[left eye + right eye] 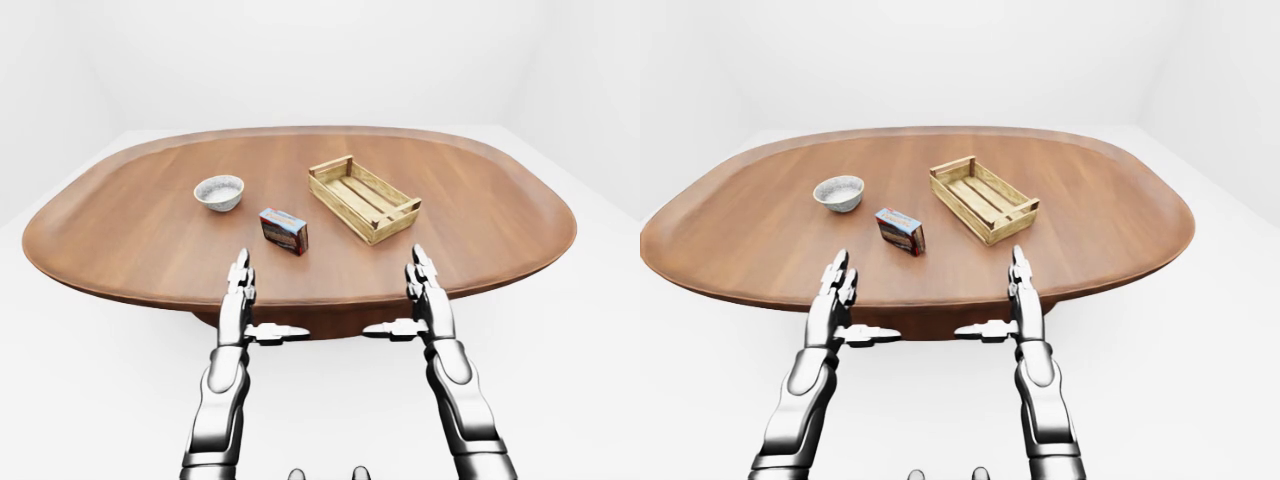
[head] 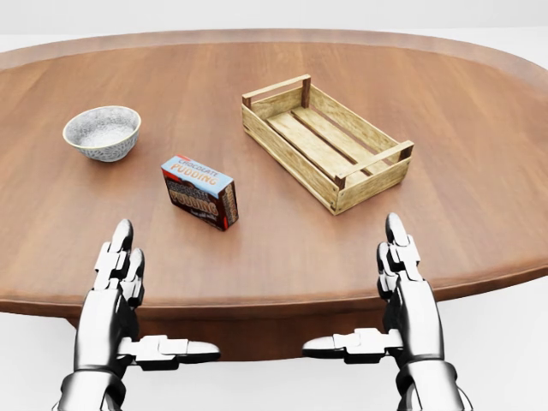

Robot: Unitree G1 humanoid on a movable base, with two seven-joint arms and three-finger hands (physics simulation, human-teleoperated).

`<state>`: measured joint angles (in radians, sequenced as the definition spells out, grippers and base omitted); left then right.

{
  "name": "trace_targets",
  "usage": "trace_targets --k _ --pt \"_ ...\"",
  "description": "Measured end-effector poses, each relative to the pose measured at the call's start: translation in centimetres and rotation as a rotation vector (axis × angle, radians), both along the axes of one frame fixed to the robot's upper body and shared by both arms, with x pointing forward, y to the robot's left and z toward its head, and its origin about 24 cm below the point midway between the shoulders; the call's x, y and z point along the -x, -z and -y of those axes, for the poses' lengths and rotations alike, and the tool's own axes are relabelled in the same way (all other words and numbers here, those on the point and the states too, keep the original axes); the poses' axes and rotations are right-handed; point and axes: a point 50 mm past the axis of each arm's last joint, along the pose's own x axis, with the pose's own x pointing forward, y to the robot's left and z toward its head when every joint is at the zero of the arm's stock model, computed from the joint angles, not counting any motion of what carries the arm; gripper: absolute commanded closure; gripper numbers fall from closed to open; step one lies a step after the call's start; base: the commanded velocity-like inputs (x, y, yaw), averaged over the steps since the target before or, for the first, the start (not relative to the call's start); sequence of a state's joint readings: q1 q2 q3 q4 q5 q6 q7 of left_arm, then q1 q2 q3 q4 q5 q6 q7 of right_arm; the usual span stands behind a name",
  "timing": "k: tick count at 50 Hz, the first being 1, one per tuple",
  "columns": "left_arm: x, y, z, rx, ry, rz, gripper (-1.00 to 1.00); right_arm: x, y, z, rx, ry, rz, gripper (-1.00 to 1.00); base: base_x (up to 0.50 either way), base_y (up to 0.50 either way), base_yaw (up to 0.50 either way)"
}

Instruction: Pick up the chocolate pudding and put it in the tray.

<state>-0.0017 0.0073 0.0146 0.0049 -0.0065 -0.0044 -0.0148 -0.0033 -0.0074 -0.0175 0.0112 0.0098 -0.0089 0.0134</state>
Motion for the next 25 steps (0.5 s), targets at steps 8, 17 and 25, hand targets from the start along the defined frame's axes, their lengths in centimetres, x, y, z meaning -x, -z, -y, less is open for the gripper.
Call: trace_targets --k 8,17,25 --pt "0.0 0.0 -0.4 -0.001 0.001 0.003 -1.00 0.0 0.1 0.5 -0.002 0.004 0.001 -1.00 0.00 0.00 0.00" --pt "0.1 -0.1 -0.6 -0.003 0.003 0.008 -1.00 0.1 0.0 0.7 0.003 0.014 0.015 -1.00 0.00 0.00 0.00" --pt "0.1 -0.1 -0.6 -0.004 0.003 0.009 -1.00 0.5 -1.4 1.1 0.008 0.059 0.106 -1.00 0.00 0.00 0.00"
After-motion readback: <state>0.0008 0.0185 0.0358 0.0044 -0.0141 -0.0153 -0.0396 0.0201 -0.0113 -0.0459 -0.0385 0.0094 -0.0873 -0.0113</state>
